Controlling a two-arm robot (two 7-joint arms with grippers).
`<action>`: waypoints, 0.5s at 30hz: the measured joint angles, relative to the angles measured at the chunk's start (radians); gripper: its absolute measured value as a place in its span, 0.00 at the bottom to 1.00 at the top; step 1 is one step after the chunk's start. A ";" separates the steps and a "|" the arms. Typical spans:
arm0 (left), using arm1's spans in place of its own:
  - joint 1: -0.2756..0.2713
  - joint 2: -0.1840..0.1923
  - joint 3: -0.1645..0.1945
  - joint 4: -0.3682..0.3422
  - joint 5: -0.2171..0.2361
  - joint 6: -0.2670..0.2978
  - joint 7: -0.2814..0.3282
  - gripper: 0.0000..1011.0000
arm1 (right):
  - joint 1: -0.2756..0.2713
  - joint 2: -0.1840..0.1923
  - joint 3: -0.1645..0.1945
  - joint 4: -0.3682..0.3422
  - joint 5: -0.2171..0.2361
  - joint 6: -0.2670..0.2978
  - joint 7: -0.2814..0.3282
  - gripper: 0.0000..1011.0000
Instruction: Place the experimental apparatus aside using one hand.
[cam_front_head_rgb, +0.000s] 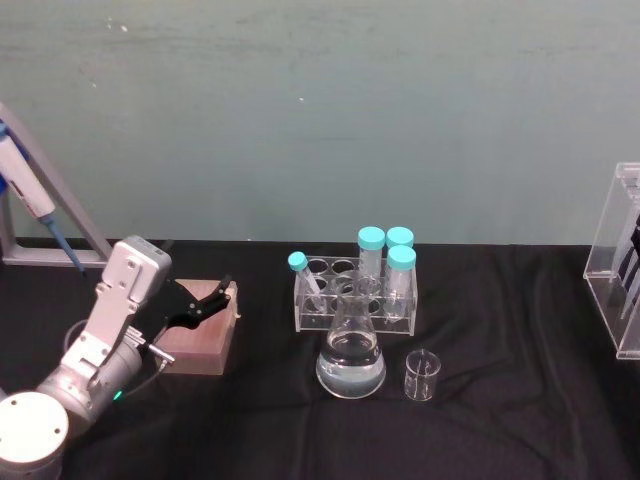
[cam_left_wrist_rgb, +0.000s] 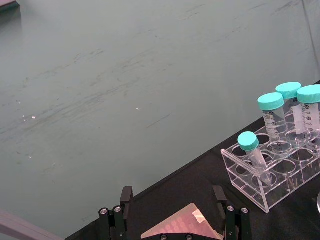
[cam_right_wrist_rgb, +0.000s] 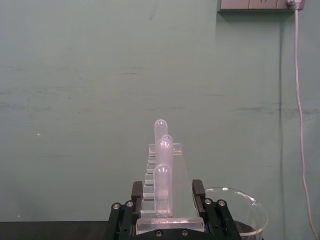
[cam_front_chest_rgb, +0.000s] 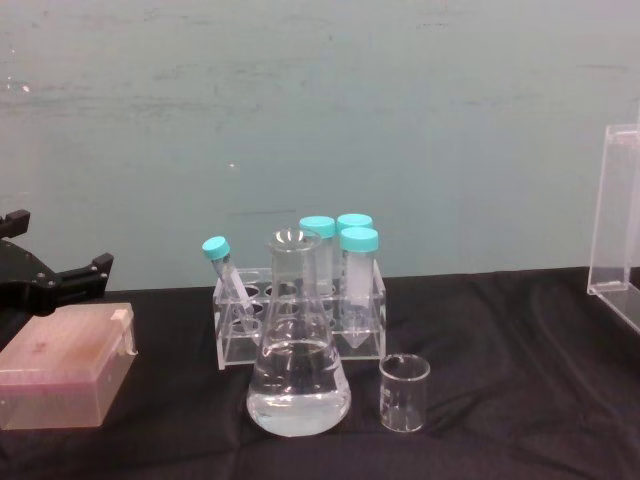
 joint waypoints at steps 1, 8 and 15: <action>0.000 0.000 0.000 0.000 0.000 0.000 0.000 0.99 | 0.000 0.000 0.000 0.000 0.000 0.001 -0.001 0.59; 0.000 0.000 0.000 0.000 0.000 0.000 0.000 0.99 | 0.000 -0.003 0.003 0.000 -0.002 0.002 -0.008 0.59; 0.000 0.000 0.000 0.000 0.000 0.000 0.000 0.99 | 0.002 -0.003 0.005 0.007 -0.007 0.003 -0.015 0.59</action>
